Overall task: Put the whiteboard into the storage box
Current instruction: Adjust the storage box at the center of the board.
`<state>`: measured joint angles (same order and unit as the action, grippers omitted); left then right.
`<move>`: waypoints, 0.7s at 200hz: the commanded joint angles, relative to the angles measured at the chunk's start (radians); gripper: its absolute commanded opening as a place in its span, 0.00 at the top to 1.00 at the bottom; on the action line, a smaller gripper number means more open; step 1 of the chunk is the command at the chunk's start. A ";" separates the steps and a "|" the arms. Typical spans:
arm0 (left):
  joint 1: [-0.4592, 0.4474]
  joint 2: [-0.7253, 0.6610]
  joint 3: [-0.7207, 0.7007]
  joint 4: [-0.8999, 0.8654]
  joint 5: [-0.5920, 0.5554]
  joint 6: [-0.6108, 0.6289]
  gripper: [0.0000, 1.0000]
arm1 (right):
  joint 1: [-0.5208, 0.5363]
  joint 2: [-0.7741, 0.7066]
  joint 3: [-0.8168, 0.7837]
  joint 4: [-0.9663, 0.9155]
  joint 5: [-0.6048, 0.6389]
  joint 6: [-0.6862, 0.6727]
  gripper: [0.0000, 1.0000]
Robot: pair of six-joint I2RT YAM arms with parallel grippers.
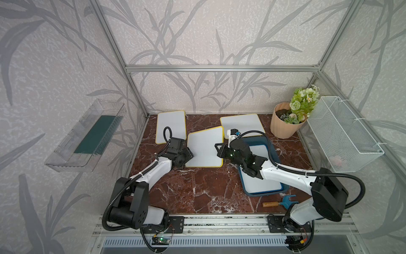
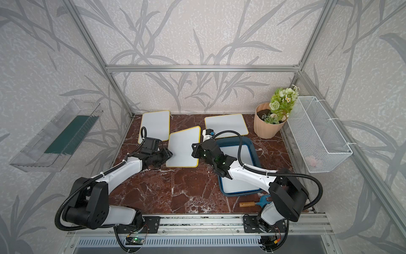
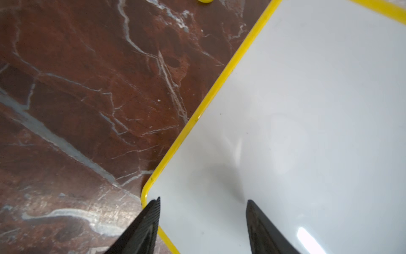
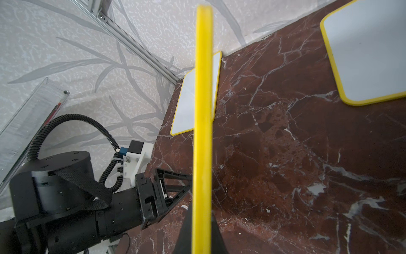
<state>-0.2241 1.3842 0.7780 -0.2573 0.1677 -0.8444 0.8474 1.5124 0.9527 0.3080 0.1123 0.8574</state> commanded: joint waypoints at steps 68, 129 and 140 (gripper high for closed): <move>-0.062 -0.082 0.138 -0.082 0.024 -0.099 0.36 | -0.093 -0.087 0.065 0.193 0.084 -0.017 1.00; -0.093 -0.100 0.160 -0.004 0.063 -0.237 0.37 | -0.126 -0.114 0.086 0.276 0.128 0.012 1.00; -0.096 -0.105 0.147 0.042 0.070 -0.279 0.38 | -0.131 -0.118 0.081 0.295 0.140 0.022 1.00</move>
<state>-0.3107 1.3178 0.9108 -0.2886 0.2161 -1.0199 0.7261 1.4666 0.9794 0.4068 0.2089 0.8474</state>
